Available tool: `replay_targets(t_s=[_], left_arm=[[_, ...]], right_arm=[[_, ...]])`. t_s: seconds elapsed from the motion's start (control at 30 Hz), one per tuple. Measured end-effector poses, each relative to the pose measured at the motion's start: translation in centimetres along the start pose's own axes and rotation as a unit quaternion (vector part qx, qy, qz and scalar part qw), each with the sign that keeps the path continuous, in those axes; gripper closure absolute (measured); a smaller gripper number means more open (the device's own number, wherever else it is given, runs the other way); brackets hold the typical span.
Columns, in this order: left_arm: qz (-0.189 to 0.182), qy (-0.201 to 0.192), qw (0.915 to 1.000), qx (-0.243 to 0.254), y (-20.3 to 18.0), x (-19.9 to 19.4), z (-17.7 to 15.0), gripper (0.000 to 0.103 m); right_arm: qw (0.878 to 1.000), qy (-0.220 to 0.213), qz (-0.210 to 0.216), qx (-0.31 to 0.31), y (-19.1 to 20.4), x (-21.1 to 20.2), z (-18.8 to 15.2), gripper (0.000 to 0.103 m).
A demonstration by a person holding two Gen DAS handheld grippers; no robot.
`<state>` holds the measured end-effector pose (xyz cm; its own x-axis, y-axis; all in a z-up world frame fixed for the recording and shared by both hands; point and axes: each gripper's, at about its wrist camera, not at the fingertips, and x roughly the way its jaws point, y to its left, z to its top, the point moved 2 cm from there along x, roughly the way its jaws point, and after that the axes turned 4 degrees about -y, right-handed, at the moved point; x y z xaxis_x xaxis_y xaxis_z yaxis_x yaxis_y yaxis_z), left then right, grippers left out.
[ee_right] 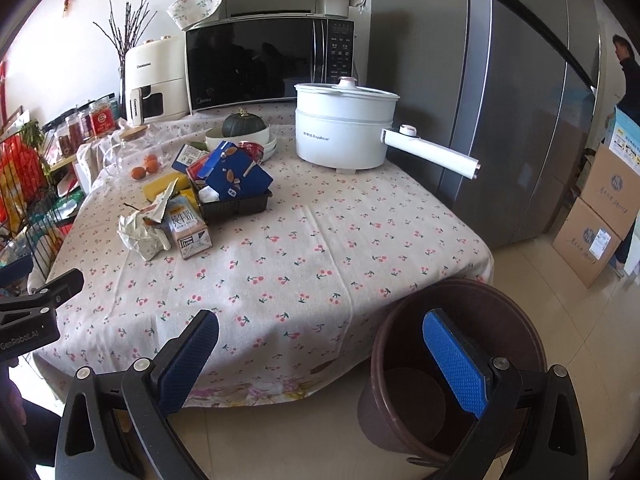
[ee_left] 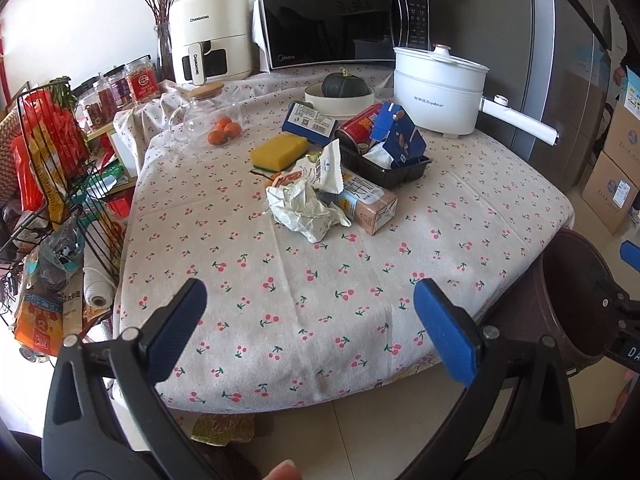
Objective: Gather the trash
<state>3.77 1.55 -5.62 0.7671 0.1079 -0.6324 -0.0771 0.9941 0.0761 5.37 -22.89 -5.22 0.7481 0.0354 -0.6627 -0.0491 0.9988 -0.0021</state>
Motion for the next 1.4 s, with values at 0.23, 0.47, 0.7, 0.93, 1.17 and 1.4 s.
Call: replay_targets(t_s=[0.23,0.47,0.7,0.93,1.17,1.4], left_arm=[[-0.003,0.017,0.9998,0.006,-0.2,0.4,-0.3,0.0],[-0.004,0.019,0.9998,0.005,-0.2,0.4,-0.3,0.0],[-0.005,0.022,0.9997,0.003,-0.1,0.6,-0.2,0.0],[-0.015,0.03,0.9994,0.003,-0.2,0.9,0.2,0.0],[-0.023,0.035,0.9991,0.002,-0.4,1.3,0.5,0.0],[-0.039,0.04,0.9984,-0.005,-0.4,1.6,0.8,0.0]], right_arm=[[1.0,0.006,-0.003,-0.01,0.3,0.1,0.0,0.0],[1.0,0.011,-0.007,-0.01,0.2,0.3,0.0,0.0],[1.0,0.012,-0.011,-0.01,0.2,0.3,0.1,0.0],[1.0,0.007,-0.013,-0.01,0.2,0.3,0.5,0.0],[1.0,0.003,-0.013,-0.015,0.6,0.2,1.0,0.0],[1.0,0.002,-0.015,-0.023,1.0,0.2,1.8,0.0]])
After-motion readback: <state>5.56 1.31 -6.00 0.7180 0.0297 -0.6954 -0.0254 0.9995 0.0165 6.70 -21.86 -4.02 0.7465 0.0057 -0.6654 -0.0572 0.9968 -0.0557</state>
